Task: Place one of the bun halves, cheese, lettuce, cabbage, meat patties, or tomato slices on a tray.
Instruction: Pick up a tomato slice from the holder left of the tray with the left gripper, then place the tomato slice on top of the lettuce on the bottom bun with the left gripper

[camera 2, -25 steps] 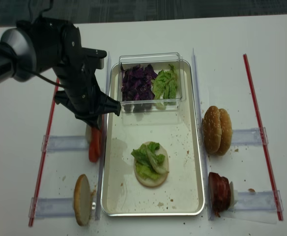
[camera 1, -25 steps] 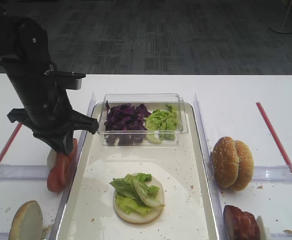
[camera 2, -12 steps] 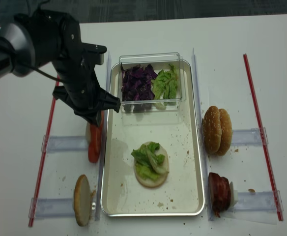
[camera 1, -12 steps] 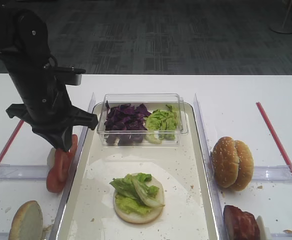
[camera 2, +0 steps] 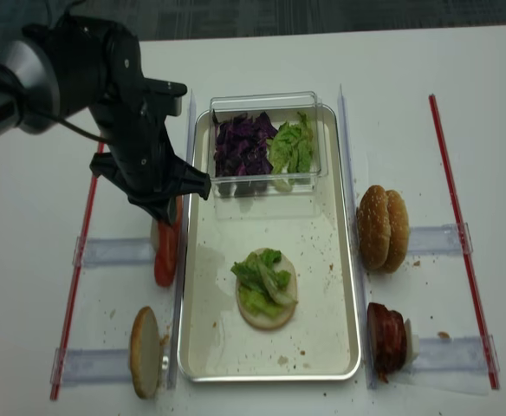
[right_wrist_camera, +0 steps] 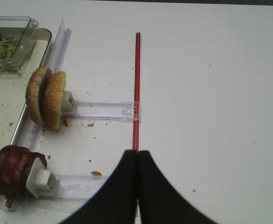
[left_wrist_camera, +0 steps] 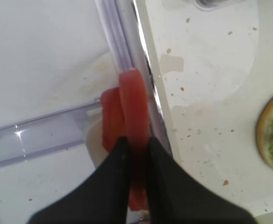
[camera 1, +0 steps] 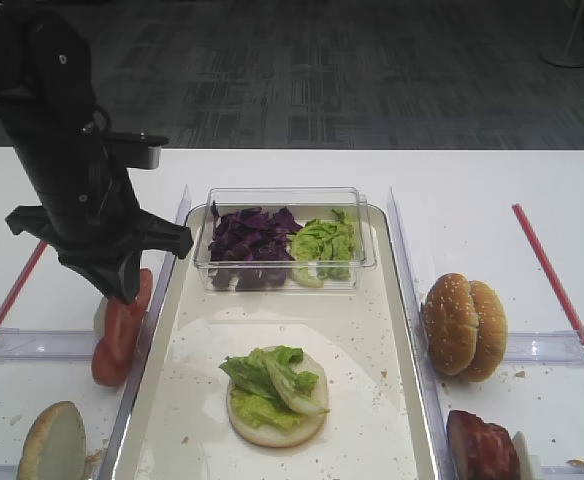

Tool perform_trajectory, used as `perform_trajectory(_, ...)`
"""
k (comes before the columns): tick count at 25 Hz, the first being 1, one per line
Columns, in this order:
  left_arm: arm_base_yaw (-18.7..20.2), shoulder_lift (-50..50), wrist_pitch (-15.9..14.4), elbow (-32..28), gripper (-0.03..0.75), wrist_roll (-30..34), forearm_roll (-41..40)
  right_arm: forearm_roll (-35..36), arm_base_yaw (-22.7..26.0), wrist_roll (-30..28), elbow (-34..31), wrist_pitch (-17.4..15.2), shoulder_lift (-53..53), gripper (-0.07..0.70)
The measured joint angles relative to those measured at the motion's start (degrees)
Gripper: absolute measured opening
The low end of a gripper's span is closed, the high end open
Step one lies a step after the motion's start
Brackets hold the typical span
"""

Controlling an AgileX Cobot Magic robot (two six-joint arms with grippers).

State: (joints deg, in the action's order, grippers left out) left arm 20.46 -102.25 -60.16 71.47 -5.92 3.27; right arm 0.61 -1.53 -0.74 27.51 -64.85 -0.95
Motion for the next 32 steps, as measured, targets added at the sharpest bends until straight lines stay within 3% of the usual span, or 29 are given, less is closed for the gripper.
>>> perform_trajectory(5,0.0,3.7,-0.8,0.9,0.048,0.0,0.0,0.0,0.0,0.0,0.0,0.0,0.0,0.036)
perform_trajectory(11,0.0,7.8,-5.2,2.6,0.048,0.0,0.0,0.0,0.0,0.0,0.0,0.0,0.0,0.036)
perform_trajectory(19,0.0,14.7,-8.8,2.9,0.048,2.8,3.1,0.0,0.0,0.0,0.0,0.0,0.0,0.036)
perform_trajectory(32,0.0,17.1,-10.3,3.0,0.048,7.8,6.8,-0.1,0.0,0.0,0.0,0.0,0.0,0.036)
